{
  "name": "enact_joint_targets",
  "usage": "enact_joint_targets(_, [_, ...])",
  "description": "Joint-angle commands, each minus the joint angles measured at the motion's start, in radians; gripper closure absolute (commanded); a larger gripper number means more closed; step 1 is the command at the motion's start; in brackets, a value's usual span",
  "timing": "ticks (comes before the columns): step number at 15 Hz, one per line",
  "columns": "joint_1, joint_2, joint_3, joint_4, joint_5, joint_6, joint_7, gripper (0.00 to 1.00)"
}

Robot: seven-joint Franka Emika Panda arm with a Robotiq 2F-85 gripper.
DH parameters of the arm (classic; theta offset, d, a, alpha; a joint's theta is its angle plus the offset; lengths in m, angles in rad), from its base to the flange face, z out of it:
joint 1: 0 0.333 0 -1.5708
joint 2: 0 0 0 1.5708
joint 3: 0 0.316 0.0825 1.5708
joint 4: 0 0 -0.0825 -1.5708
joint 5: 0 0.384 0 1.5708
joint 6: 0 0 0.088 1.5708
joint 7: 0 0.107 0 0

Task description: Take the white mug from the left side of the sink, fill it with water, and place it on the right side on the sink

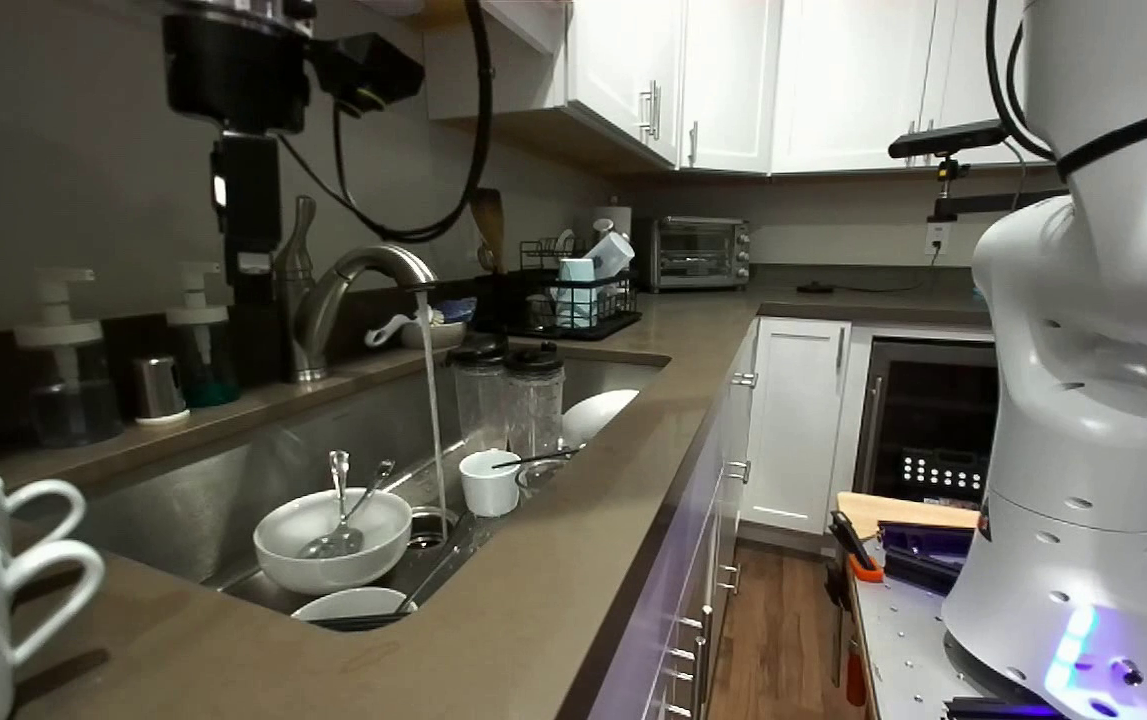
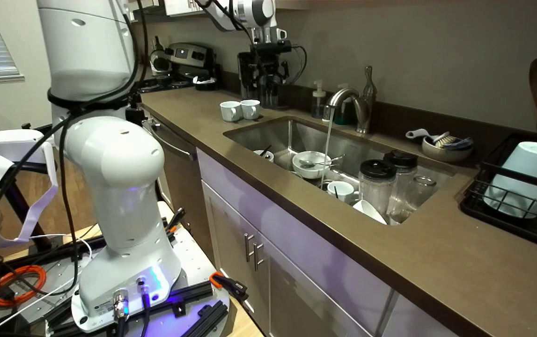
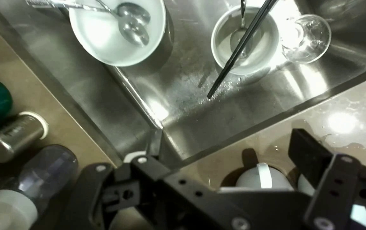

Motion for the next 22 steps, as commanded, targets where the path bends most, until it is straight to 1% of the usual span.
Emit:
enact_joint_targets(1, [0.003, 0.149, 0.039, 0.153, 0.038, -0.021, -0.122, 0.0])
enact_joint_targets(5, [0.029, 0.246, 0.068, 0.242, 0.011, -0.063, -0.15, 0.0])
enact_joint_targets(7, [0.043, 0.285, 0.076, 0.279, 0.016, -0.084, -0.161, 0.0])
enact_joint_targets(13, [0.073, 0.354, 0.082, 0.354, 0.015, -0.155, -0.186, 0.0])
enact_joint_targets(20, [0.092, 0.418, 0.08, 0.397, 0.002, -0.137, -0.219, 0.0])
enact_joint_targets(21, [0.094, 0.426, 0.08, 0.403, 0.001, -0.137, -0.224, 0.13])
enact_joint_targets(22, [0.097, 0.433, 0.079, 0.408, -0.002, -0.135, -0.228, 0.14])
